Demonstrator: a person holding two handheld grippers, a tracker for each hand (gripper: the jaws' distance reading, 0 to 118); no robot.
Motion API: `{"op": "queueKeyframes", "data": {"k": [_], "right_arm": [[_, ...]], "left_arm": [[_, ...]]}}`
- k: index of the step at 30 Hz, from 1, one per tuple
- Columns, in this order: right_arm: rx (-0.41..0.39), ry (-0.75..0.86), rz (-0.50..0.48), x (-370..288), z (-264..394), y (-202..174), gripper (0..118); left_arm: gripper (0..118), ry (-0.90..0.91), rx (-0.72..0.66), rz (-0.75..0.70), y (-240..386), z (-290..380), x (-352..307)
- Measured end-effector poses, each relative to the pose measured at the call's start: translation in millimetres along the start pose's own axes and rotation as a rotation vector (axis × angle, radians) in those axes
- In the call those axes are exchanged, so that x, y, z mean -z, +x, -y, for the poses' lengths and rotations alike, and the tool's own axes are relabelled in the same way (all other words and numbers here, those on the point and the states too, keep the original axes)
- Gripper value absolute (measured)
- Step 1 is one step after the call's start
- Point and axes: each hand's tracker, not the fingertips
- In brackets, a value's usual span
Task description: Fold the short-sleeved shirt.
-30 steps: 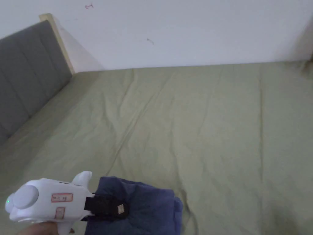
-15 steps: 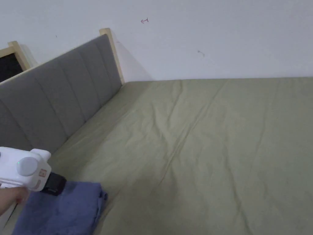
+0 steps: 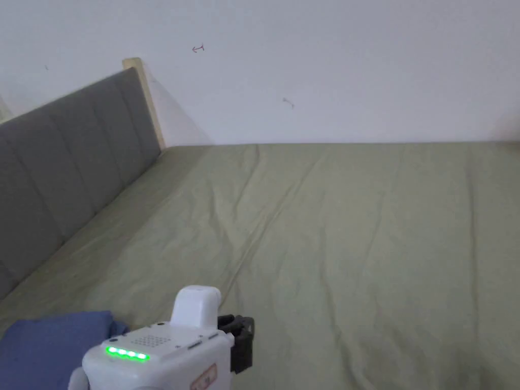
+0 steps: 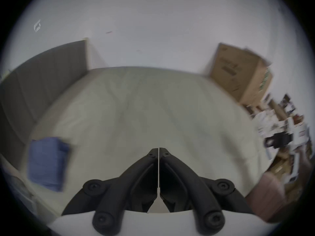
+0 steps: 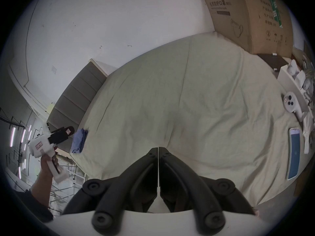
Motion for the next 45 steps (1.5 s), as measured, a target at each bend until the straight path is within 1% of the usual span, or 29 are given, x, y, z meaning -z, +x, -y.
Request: {"op": "queueKeyframes", "data": {"k": [1, 2, 4, 7, 8, 9, 11, 13, 15, 17, 19, 20, 21, 22, 23, 24, 25, 26, 27, 28, 31, 33, 35, 37, 39, 45], "right_arm": [[-0.029, 0.056, 0.057, -6.6, -1.8, -4.5, 0], [-0.067, 0.110, 0.094, -13.2, -3.8, -9.8, 0], [-0.121, 0.253, 0.109, -30.3, -7.1, -16.8, 0], [-0.148, 0.535, 0.098, -62.6, -5.9, -27.3, 0], [-0.172, 0.599, 0.108, -68.8, -3.9, -27.3, 0], [-0.203, 0.667, 0.128, -76.9, -1.9, -30.5, 0], [-0.264, 0.776, 0.157, -90.6, 3.8, -36.1, 0], [-0.313, 0.839, 0.191, -98.3, 10.4, -36.9, 0], [-0.358, 0.854, 0.212, -105.1, 16.3, -37.4, 0], [-0.361, 0.857, 0.223, -107.1, 23.1, -39.2, 0], [-0.365, 0.861, 0.235, -112.1, 25.8, -38.6, 0], [-0.368, 0.861, 0.241, -112.0, 26.7, -39.6, 1], [-0.371, 0.865, 0.248, -112.6, 27.3, -39.1, 8], [-0.374, 0.869, 0.251, -113.5, 27.6, -37.8, 18], [-0.377, 0.872, 0.253, -115.2, 28.4, -36.8, 25], [-0.380, 0.884, 0.258, -115.6, 29.7, -38.1, 25], [-0.383, 0.885, 0.275, -116.0, 29.7, -39.3, 54], [-0.380, 0.886, 0.282, -116.5, 30.2, -39.4, 97], [-0.374, 0.897, 0.280, -118.1, 33.3, -38.3, 117], [-0.359, 0.926, 0.262, -114.9, 39.9, -36.0, 118], [-0.363, 0.918, 0.298, -105.8, 43.1, -34.0, 118], [-0.363, 0.907, 0.309, -110.9, 41.4, -40.2, 118], [-0.361, 0.883, 0.312, -104.4, 41.8, -38.0, 118], [-0.355, 0.875, 0.317, -109.9, 40.2, -41.1, 118], [-0.352, 0.862, 0.309, -105.2, 40.9, -38.9, 118], [-0.362, 0.829, 0.311, -104.5, 39.1, -42.3, 118]], "left_arm": [[0, 0.059, -0.010, 0.007, 24.2, 3.1, 0.2], [0, 0.113, 0.021, 0.002, 44.2, 2.8, -0.6], [0, 0.261, 0.073, -0.012, 77.4, -2.8, -7.8], [0, 0.413, 0.124, -0.011, 120.3, -14.9, -26.2], [0, 0.451, 0.153, -0.011, 131.8, -17.6, -32.6], [0, 0.501, 0.187, -0.040, 143.9, -19.1, -41.2], [0, 0.587, 0.212, -0.116, 161.5, -19.4, -54.5], [0, 0.646, 0.212, -0.164, 172.7, -17.1, -65.9], [0, 0.663, 0.236, -0.207, 181.5, -13.5, -71.8], [0, 0.669, 0.256, -0.223, 190.3, -9.5, -76.9], [0, 0.671, 0.311, -0.230, 197.4, -7.3, -80.1], [2, 0.679, 0.330, -0.244, 200.1, -6.5, -81.2], [14, 0.689, 0.334, -0.261, 202.5, -5.8, -82.3], [29, 0.691, 0.331, -0.271, 203.3, -5.9, -83.8], [40, 0.690, 0.322, -0.266, 203.5, -5.5, -85.9], [40, 0.689, 0.294, -0.248, 200.8, -6.4, -87.7], [76, 0.666, 0.260, -0.221, 199.0, -7.6, -87.0], [114, 0.648, 0.237, -0.213, 197.4, -8.1, -86.0], [118, 0.668, 0.210, -0.219, 195.7, -4.0, -93.1], [118, 0.662, 0.238, -0.214, 199.8, -6.8, -95.3], [118, 0.631, 0.278, -0.235, 201.4, -6.7, -91.5], [118, 0.617, 0.291, -0.234, 202.8, -8.6, -92.7], [118, 0.600, 0.271, -0.224, 200.3, -7.5, -90.3], [118, 0.577, 0.215, -0.168, 196.7, -9.9, -90.0], [118, 0.567, 0.181, -0.167, 191.7, -10.3, -87.6], [118, 0.552, 0.165, -0.151, 181.0, -15.7, -87.8]]}}
